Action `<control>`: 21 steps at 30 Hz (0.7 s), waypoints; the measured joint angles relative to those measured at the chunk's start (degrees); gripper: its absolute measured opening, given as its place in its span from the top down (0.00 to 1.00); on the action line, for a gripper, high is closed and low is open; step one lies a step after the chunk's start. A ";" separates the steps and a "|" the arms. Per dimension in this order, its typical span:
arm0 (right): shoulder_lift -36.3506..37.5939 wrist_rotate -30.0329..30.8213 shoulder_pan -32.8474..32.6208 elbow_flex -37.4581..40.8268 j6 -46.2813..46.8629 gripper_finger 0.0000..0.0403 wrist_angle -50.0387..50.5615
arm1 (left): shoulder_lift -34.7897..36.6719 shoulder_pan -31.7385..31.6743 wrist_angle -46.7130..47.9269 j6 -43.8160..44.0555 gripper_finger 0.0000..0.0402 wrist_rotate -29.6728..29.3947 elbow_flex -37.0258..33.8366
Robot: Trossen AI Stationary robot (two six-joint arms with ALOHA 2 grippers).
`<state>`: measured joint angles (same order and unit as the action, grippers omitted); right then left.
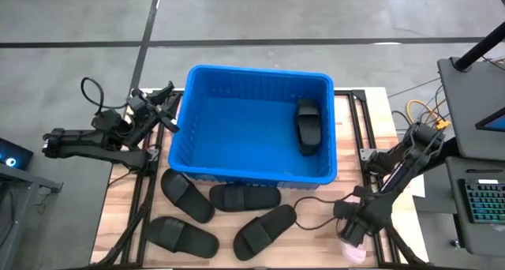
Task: Pick and place slides into bin
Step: Put the pink slide into the blue bin
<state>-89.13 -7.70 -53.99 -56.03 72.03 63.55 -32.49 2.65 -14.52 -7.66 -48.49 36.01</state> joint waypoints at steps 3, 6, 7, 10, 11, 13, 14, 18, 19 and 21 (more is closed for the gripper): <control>2.01 1.56 -0.01 -2.98 -2.06 0.98 -0.35 | 0.00 0.03 -0.11 0.00 0.55 -0.02 0.00; 3.81 6.08 -0.01 -6.25 -1.56 0.98 -0.10 | -0.13 0.03 -0.10 0.00 0.55 -0.02 0.00; 4.30 8.13 -0.01 -7.44 -1.10 0.98 -0.11 | -0.27 0.03 -0.27 0.00 0.55 -0.02 0.00; 5.68 15.22 -0.01 -11.02 -1.00 0.98 -0.12 | -0.52 0.03 -0.54 0.00 0.55 0.00 0.00; 6.13 17.56 0.00 -12.15 -1.39 0.98 -0.11 | -0.51 0.03 -0.87 0.00 0.55 0.00 0.00; 7.11 21.88 0.15 -14.37 -2.81 0.98 -0.09 | -0.52 0.03 -1.28 0.01 0.55 -0.01 0.00; 7.66 23.92 0.18 -15.40 -3.67 0.98 -0.09 | -0.49 0.03 -1.53 0.00 0.55 0.00 0.00; 9.97 31.86 0.54 -19.30 -6.58 0.98 0.07 | -0.50 0.00 -1.51 0.00 0.55 0.00 0.02; 10.59 34.14 0.54 -20.12 -7.09 0.98 0.17 | -0.51 0.00 -1.53 0.01 0.55 0.00 0.01; 11.72 39.08 0.54 -21.91 -8.18 0.98 0.24 | -0.51 0.00 -1.55 1.30 0.55 0.00 0.00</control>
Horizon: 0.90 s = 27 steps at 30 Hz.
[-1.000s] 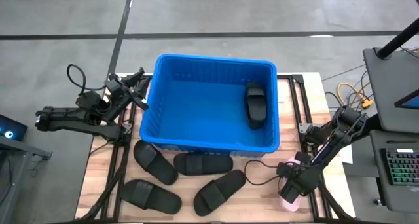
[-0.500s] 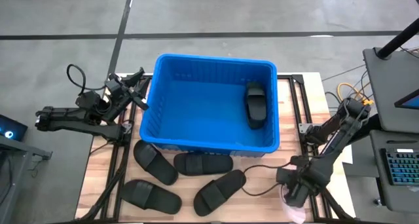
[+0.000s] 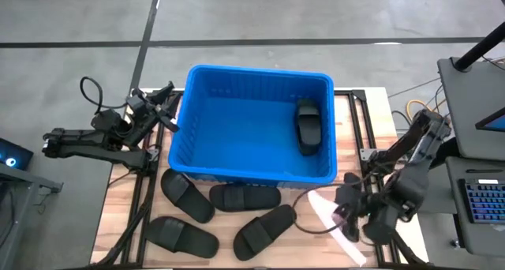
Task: Pick and place slides into bin
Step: Put the pink slide into the blue bin
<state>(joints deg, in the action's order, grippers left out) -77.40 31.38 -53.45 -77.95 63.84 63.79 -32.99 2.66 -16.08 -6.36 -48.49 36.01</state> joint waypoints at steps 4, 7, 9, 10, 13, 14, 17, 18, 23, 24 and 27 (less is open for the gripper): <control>2.30 6.70 -0.02 -2.98 -3.05 0.98 -0.10 | -0.81 -0.04 0.08 1.54 0.55 0.00 0.02; 3.26 8.87 -0.02 -4.80 -5.71 0.98 -0.10 | -1.45 -0.02 0.03 1.58 0.55 0.01 0.02; 3.45 10.02 -0.02 -6.15 -7.69 0.98 -0.17 | -1.66 -0.04 0.02 1.60 0.55 0.00 0.02; 3.45 10.64 -0.02 -6.76 -8.67 0.98 -0.17 | -1.88 -0.02 -0.05 1.63 0.55 0.00 0.00; 3.41 11.27 -0.02 -8.42 -10.38 0.98 -0.23 | -2.41 -0.02 -0.22 3.00 0.55 0.00 0.00; 3.34 11.53 -0.02 -8.83 -10.89 0.98 -0.23 | -2.57 -0.02 -0.23 3.92 0.55 0.02 0.00; 3.10 12.37 -0.02 -9.45 -11.54 0.98 -0.35 | -2.98 -0.02 -0.22 5.82 0.55 0.02 0.02; 3.01 12.37 -0.02 -9.54 -11.83 0.98 -0.33 | -3.04 -0.02 -0.20 5.98 0.55 0.02 0.02; 2.99 12.69 -0.03 -9.60 -11.89 0.98 -0.37 | -3.35 -0.02 -0.20 6.02 0.55 0.02 0.02; 2.99 13.01 -0.04 -9.60 -11.96 0.98 -0.46 | -3.34 -0.02 -0.20 6.02 0.55 0.02 0.02; 2.99 13.77 -0.04 -9.60 -12.69 0.98 -1.50 | -3.31 -0.02 -0.20 6.02 0.55 0.02 0.01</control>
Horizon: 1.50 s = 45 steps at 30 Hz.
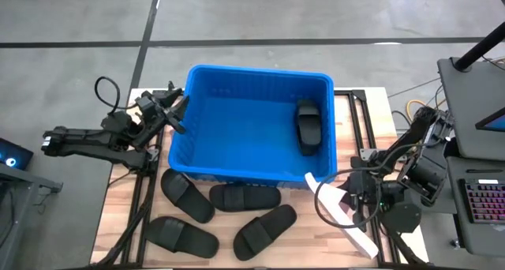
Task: Pick and place slides into bin
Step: Put the pink slide into the blue bin
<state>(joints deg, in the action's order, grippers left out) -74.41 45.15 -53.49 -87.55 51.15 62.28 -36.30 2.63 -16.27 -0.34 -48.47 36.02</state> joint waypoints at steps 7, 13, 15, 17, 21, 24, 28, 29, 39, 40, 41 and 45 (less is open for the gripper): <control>0.00 1.68 0.02 0.00 -2.20 0.98 -1.77 | -0.02 0.00 0.04 0.00 0.55 0.01 -0.01; 0.02 3.06 0.04 -0.05 -2.36 0.98 -1.79 | -0.24 0.04 0.04 0.00 0.55 0.04 0.01; 0.02 3.27 0.06 -0.18 -2.36 0.98 -1.83 | -0.30 0.04 0.06 -0.01 0.55 0.05 0.02; 0.02 4.33 0.04 -0.24 -2.39 0.98 -2.23 | -0.39 0.04 0.12 -0.01 0.55 0.04 0.00; 0.04 4.61 0.06 -0.31 -4.71 0.98 -3.36 | -0.45 0.04 0.07 -0.02 0.55 0.04 0.01; 0.04 4.61 0.49 -0.35 -4.77 0.98 -3.55 | -0.43 0.04 0.04 -0.02 0.55 0.04 0.00; 0.04 5.40 0.70 -0.35 -6.82 0.98 -5.31 | -0.43 0.02 0.04 0.00 0.55 0.04 0.00; 0.04 5.91 0.70 -0.35 -7.81 0.98 -5.96 | -0.43 0.02 0.05 0.02 0.55 0.04 0.00; 0.09 6.58 0.67 -0.35 -11.54 0.98 -9.08 | -0.43 0.00 0.04 0.04 0.55 0.02 0.02; 0.09 6.60 0.67 -0.35 -11.54 0.98 -9.09 | -0.41 0.00 0.05 0.04 0.55 0.04 0.01; 0.09 6.60 0.67 -0.35 -11.52 0.98 -9.09 | -0.43 0.00 0.07 0.04 0.55 0.04 -0.01; 0.09 7.21 0.65 -0.35 -11.48 0.98 -9.09 | -0.43 0.00 0.06 0.03 0.55 0.04 0.02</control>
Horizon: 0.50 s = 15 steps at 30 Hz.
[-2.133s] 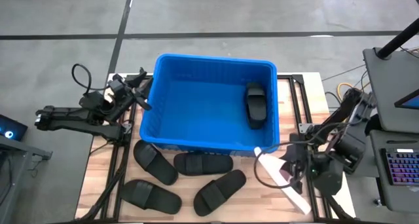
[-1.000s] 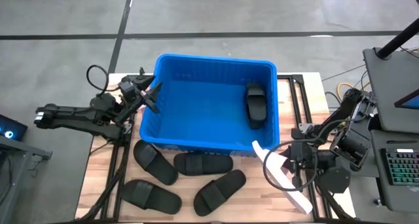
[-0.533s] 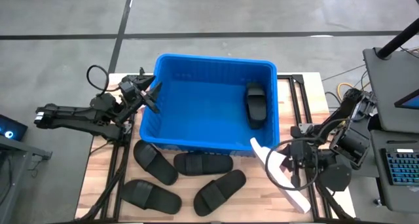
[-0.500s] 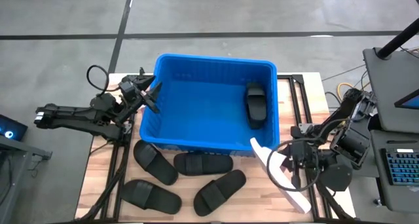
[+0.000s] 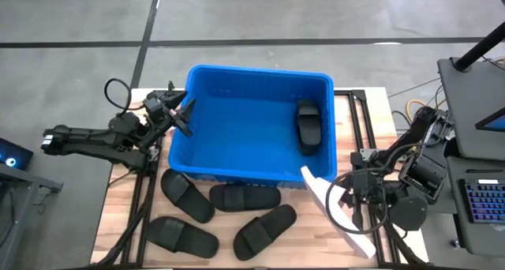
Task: Pick and place slides into bin
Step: Put the pink slide into the blue bin
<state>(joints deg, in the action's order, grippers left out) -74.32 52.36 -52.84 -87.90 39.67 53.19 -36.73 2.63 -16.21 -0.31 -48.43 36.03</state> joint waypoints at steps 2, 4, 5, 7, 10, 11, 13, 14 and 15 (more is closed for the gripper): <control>0.00 0.31 0.00 0.00 0.11 0.98 0.00 | 0.00 0.00 0.00 0.01 0.55 0.00 -0.01; 0.00 0.38 0.02 0.00 0.12 0.98 -0.07 | 0.02 0.00 -0.01 -0.01 0.55 -0.01 -0.02; 0.00 0.51 0.02 0.00 0.12 0.98 -0.34 | 0.00 0.00 -0.01 0.01 0.55 0.01 -0.02; 0.00 2.22 0.04 0.00 -0.76 0.98 -2.13 | 0.00 0.00 -0.01 0.01 0.55 0.00 0.00; 0.03 3.80 1.21 0.00 -5.55 0.98 -5.87 | 0.00 0.00 -0.01 0.01 0.55 -0.01 0.00; 0.04 3.84 1.91 -0.01 -7.09 0.98 -6.69 | 0.00 0.00 -0.01 0.01 0.55 0.00 0.00; 0.04 4.45 3.61 0.00 -9.33 0.98 -6.84 | 0.00 0.00 0.00 0.03 0.55 -0.01 -0.02; 0.04 4.82 4.62 -0.02 -10.16 0.98 -6.75 | 0.00 0.00 -0.01 0.04 0.55 -0.01 -0.02; 0.04 4.85 5.74 0.00 -11.06 0.98 -6.71 | 0.00 0.00 0.01 0.04 0.55 -0.01 0.00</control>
<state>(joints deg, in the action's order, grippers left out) -74.28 57.21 -47.10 -87.90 28.61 46.47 -36.73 2.63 -16.21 -0.27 -48.45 36.03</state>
